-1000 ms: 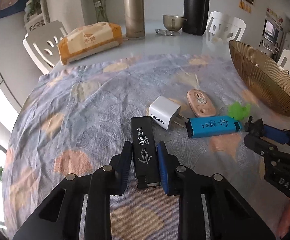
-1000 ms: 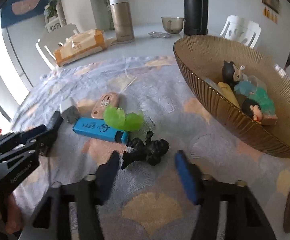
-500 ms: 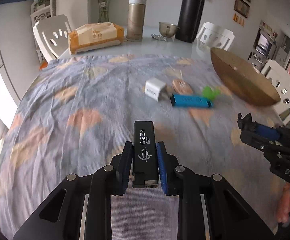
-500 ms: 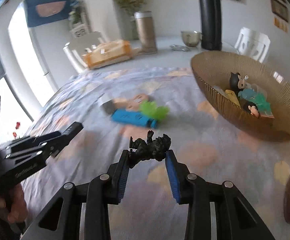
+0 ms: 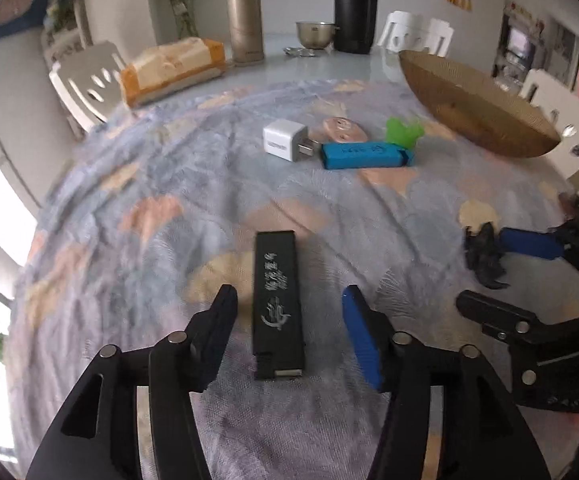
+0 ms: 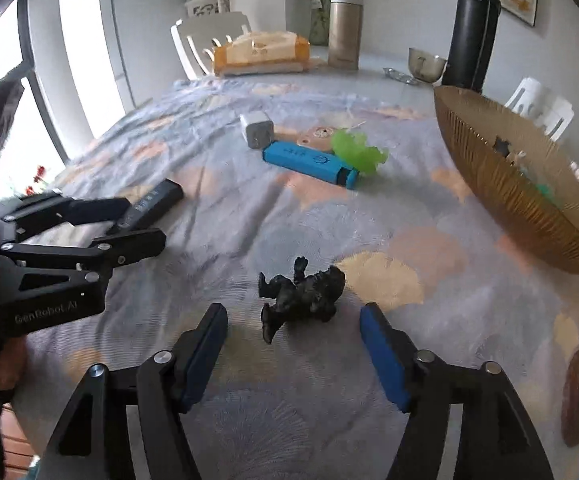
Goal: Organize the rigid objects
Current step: 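Carry the USB stick and black figure over the bowl and release them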
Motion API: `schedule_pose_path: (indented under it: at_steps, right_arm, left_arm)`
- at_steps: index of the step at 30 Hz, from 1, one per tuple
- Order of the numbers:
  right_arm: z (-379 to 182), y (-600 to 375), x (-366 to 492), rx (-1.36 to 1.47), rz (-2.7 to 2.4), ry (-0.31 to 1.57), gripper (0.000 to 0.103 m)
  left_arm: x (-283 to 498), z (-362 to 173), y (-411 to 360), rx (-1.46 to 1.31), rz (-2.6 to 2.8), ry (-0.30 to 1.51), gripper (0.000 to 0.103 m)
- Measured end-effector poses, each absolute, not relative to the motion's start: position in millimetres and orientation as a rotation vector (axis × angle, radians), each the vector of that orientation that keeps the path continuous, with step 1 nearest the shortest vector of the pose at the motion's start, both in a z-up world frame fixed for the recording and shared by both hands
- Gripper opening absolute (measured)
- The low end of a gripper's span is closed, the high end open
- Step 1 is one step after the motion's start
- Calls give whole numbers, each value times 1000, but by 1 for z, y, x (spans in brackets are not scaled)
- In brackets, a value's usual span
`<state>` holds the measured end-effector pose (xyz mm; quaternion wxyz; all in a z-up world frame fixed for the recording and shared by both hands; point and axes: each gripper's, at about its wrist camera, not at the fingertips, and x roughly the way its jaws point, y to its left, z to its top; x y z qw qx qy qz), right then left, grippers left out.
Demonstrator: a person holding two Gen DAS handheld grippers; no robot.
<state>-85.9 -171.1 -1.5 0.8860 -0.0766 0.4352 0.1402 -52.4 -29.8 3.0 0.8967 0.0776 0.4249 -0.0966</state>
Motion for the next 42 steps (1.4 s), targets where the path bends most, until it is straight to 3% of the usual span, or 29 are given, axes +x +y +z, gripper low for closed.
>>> schedule_pose_path:
  at_steps: [3,5,6,7,12,16,24,29,36,42]
  right_arm:
    - [-1,-175,-81,-140,252,907,67]
    - [-1,-181,-77,-108,226,915,65]
    - [-1,-183,-76,-94,231,915,57]
    - [0,-183,-78,-97,231,902,42]
    - [12,-172,-99,-181,214,786,42]
    - [25,-188,-102,-66,243,778,42]
    - [150,-266,-116,82,54,541,42]
    - [210,-325,-120,191,-109,442,42]
    - [159,-360,-57,288,-192,660,42]
    - [112,-378,-25,330,-245,810,42]
  left_arm:
    - [-48,4,-27,141,-188,885,52]
    - [-44,5,-23,117,-196,893,40]
    - [-44,5,-22,112,-193,895,36]
    - [-44,5,-23,109,-199,895,22]
    - [-50,14,-26,94,-223,864,21]
    - [-57,48,-31,68,-251,785,21]
    - [-54,160,-79,30,-407,543,21]
    - [-37,196,-121,8,-508,450,21]
    - [10,149,-203,81,-600,566,21]
    - [38,104,-227,87,-659,698,22]
